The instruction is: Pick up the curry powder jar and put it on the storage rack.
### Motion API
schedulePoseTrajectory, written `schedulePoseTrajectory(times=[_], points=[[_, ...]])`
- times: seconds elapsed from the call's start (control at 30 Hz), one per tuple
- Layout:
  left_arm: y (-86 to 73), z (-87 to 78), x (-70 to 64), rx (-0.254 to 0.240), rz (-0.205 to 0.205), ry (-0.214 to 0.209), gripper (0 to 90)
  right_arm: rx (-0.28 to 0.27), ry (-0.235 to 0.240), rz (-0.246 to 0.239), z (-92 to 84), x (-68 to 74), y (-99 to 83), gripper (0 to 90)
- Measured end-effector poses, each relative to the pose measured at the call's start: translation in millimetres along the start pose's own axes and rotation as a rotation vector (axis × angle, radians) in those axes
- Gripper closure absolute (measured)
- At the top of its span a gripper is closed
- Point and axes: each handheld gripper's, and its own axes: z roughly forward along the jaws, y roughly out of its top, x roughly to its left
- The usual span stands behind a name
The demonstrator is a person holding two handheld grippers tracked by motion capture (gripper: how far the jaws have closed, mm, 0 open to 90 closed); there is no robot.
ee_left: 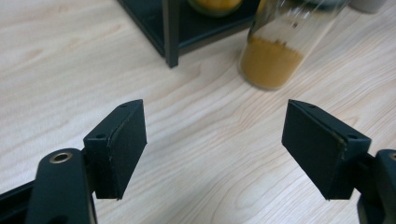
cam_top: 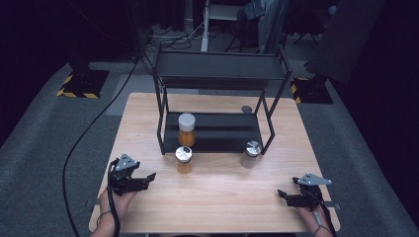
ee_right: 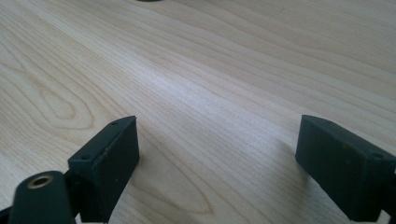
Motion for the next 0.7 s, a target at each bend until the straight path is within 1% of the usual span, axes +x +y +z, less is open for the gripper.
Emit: schedulePoseTrajectory(times=[0.07, 0.13, 0.3, 0.47, 0.6, 0.7], points=[[-2.4, 3.5, 2.9, 0.023, -0.005, -0.007, 22.2, 0.000, 0.000, 0.001, 0.0, 0.1, 0.0, 13.5], [-6.0, 6.0, 4.1, 0.037, -0.007, -0.004, 22.2, 0.000, 0.000, 0.001, 0.0, 0.1, 0.0, 13.5], [-15.4, 9.6, 8.2, 0.052, -0.023, 0.008, 21.4, 0.000, -0.001, 0.001, 0.0, 0.3, 0.0, 13.5], [-22.4, 13.5, 8.7, 0.076, -0.027, 0.023, 20.8, 0.000, -0.001, 0.001, 0.0, 0.3, 0.0, 13.5], [-25.8, 18.4, 7.6, 0.098, -0.011, 0.031, 19.6, 0.000, -0.002, 0.003, 0.1, 0.7, 0.1, 13.5], [-30.6, 19.7, 4.8, 0.088, -0.005, 0.044, 17.8, 0.000, -0.004, 0.004, 0.1, 1.0, 0.1, 13.4]])
